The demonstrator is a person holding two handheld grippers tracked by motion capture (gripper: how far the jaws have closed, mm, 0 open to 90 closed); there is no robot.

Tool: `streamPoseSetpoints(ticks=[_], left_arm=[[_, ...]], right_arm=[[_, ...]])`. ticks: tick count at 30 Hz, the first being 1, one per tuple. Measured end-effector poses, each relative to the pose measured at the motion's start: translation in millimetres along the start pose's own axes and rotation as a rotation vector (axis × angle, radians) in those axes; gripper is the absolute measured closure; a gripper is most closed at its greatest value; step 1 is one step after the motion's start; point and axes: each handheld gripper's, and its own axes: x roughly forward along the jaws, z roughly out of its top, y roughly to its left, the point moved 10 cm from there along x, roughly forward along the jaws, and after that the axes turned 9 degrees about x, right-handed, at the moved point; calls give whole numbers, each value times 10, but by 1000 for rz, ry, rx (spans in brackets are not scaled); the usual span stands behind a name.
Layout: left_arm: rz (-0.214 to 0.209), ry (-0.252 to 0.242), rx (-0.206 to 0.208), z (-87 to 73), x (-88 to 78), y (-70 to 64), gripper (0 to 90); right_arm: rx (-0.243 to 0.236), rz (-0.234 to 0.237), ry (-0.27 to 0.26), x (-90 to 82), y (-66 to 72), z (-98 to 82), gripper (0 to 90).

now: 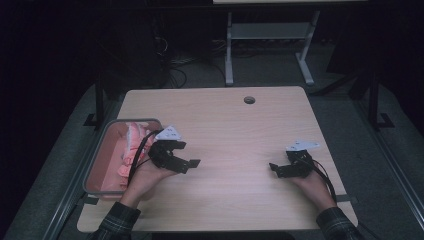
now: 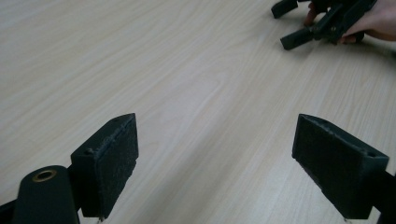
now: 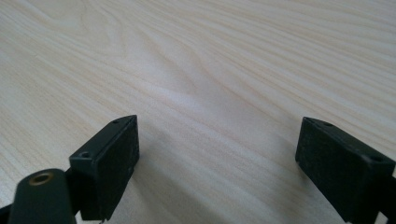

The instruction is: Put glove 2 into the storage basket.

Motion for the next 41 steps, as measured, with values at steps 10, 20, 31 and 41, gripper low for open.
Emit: streamPoseSetpoints(ticks=[10, 20, 31, 41], left_arm=[[-25, 38, 33, -145, 379, -270, 139], [-20, 99, 104, -378, 732, -440, 139], [-3, 103, 147, -528, 908, -499, 127], [-3, 57, 149, -530, 917, -504, 126]], right_arm=[[0, 0, 0, 0, 0, 0, 129], [-1, 3, -1, 2, 7, 1, 129], [0, 5, 1, 2, 18, -1, 130], [-3, 6, 0, 2, 22, -2, 129]])
